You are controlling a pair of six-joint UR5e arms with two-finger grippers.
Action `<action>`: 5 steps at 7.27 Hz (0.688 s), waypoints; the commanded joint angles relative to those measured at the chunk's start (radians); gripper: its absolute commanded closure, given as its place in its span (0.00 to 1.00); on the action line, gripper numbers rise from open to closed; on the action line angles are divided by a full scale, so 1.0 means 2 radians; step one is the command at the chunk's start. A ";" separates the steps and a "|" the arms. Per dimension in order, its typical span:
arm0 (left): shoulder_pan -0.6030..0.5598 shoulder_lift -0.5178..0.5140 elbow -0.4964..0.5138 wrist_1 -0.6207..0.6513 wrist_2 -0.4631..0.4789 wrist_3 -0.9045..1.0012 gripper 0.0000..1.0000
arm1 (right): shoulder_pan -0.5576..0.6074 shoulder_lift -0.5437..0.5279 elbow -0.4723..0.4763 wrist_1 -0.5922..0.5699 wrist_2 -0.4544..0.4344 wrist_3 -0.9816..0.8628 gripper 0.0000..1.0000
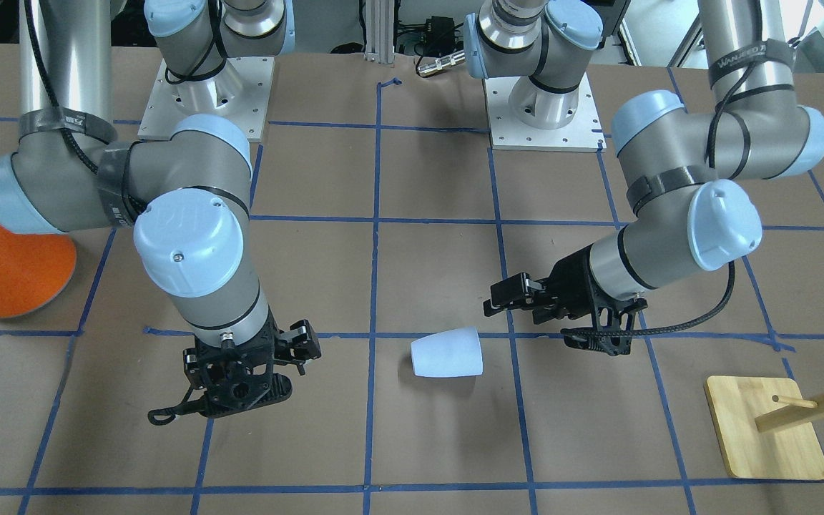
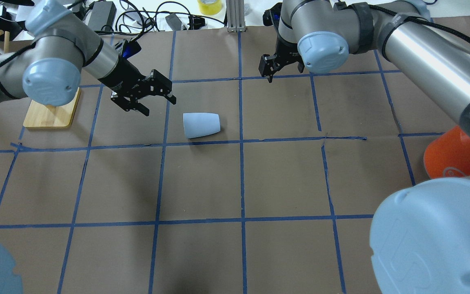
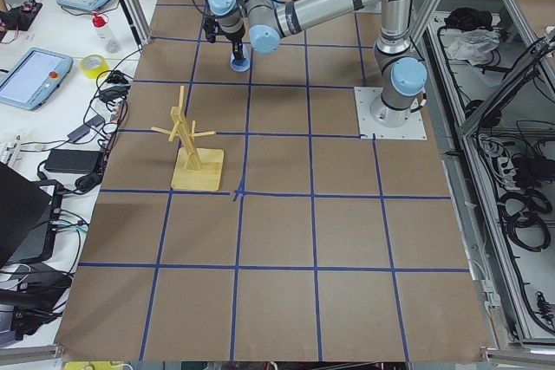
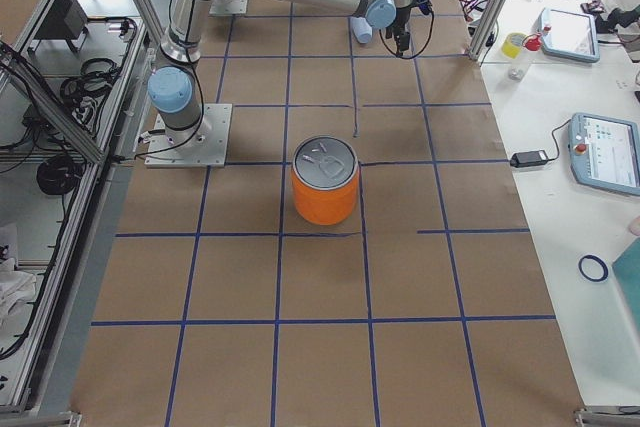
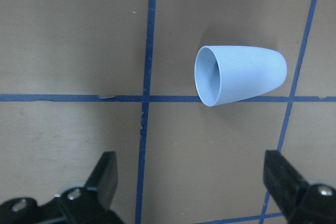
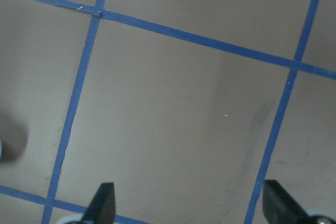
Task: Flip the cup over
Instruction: 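Reach the left gripper to the cup's open end while the right arm withdraws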
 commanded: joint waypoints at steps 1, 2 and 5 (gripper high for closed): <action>0.002 -0.039 -0.031 0.062 -0.066 0.022 0.00 | -0.008 -0.010 0.000 0.017 0.006 0.072 0.00; 0.001 -0.059 -0.023 0.063 -0.071 0.030 0.00 | -0.008 -0.014 0.000 0.017 0.008 0.073 0.00; 0.001 -0.089 -0.023 0.064 -0.135 0.037 0.56 | -0.007 -0.033 0.015 0.025 0.003 0.075 0.00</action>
